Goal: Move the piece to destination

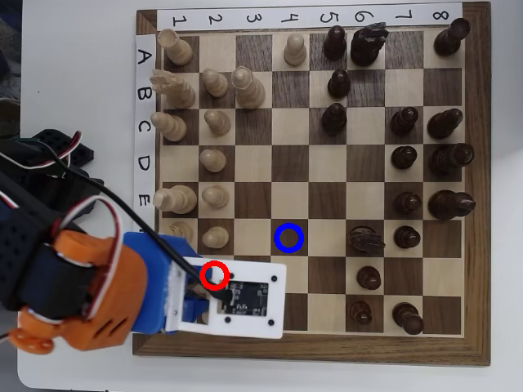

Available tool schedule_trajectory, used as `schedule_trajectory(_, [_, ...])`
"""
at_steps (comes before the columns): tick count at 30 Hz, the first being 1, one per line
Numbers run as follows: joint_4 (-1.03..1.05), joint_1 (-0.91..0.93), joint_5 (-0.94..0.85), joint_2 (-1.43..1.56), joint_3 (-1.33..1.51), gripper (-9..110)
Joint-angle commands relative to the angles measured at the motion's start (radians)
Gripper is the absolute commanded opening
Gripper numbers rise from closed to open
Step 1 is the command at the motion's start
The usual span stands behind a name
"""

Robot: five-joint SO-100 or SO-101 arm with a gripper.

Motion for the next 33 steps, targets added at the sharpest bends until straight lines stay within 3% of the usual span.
schedule_trajectory(1, [0.011,-0.057,-0.017,0.163,-0.308,0])
schedule_trajectory(12, [0.011,-0.212,0.052,-0.038,-0.586,0])
schedule_trajectory(33, [-0.014,-0.302,0.172,-0.225,-0.310,0])
